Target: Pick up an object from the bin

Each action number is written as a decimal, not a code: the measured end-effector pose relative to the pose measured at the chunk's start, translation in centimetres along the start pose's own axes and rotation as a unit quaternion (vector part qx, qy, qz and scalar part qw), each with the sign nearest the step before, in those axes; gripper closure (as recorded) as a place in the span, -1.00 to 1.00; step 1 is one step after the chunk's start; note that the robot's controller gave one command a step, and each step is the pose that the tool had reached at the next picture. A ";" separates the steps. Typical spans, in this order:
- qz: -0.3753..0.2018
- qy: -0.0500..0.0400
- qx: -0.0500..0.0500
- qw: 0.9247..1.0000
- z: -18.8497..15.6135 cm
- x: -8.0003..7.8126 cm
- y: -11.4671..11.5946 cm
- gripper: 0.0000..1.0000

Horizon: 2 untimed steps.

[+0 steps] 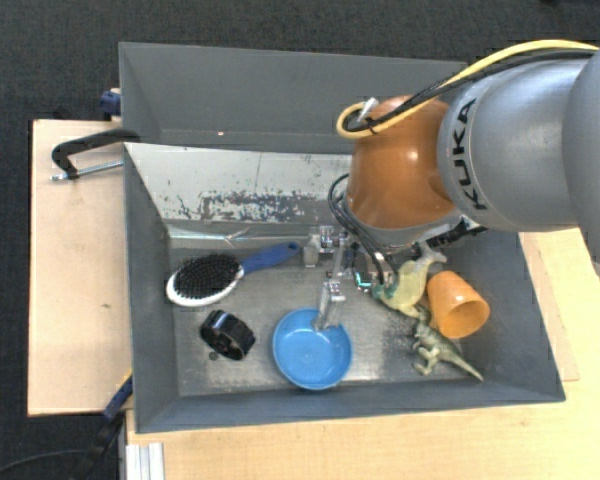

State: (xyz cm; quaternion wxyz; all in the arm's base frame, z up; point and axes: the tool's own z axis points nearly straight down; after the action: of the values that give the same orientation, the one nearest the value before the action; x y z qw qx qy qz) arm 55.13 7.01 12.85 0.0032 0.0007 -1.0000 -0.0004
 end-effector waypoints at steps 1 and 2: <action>-0.116 0.000 0.000 0.993 6.0 3.5 0.8 -1.00; -0.115 -0.007 0.000 0.993 2.6 3.9 0.5 -1.00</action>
Offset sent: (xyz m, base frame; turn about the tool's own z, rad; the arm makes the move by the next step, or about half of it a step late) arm -0.0341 0.0072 -0.0585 -0.2322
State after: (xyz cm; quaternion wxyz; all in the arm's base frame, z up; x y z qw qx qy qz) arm 51.22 7.55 10.26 -0.0035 0.1158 -0.9933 -0.0006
